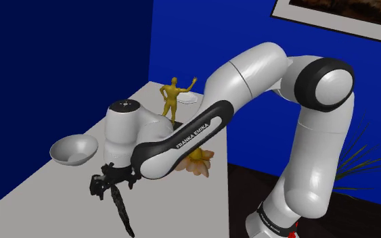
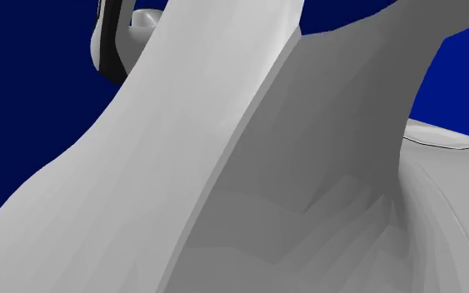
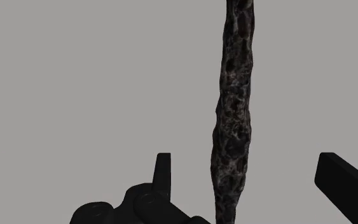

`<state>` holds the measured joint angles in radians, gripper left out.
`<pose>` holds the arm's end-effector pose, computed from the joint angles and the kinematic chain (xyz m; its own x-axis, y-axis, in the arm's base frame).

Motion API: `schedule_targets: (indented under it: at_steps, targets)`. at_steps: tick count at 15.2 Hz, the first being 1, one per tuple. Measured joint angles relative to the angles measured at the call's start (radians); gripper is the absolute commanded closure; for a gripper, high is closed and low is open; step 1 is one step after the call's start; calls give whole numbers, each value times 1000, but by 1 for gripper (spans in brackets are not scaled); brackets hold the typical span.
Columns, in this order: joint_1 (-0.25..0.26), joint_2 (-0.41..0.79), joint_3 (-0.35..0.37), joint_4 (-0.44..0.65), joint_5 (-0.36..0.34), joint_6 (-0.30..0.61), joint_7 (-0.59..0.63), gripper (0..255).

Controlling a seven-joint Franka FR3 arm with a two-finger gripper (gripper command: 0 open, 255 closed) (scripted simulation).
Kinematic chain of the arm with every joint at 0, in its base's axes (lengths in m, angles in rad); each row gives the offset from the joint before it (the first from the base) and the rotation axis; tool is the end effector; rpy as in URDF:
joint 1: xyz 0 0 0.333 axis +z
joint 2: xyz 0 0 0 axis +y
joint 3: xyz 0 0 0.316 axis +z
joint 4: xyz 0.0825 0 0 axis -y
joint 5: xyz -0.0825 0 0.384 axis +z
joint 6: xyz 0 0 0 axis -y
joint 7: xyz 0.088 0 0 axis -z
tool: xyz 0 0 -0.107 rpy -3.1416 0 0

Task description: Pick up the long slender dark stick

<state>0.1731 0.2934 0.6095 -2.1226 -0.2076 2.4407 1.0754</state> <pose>0.4162 0.4036 0.3040 0.9857 -0.1666 0.0250 -0.1639 -0.9826 -0.0875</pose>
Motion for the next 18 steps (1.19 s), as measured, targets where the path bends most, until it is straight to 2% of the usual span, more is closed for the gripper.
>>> schedule_targets:
  at_steps: [5, 6, 18]
  targets:
    - [21, 50, -26, -12, -47, 54, 33, 0]
    - [23, 53, -28, -11, -51, 56, 35, 255]
    - [18, 42, -22, -8, -43, 41, 30, 255]
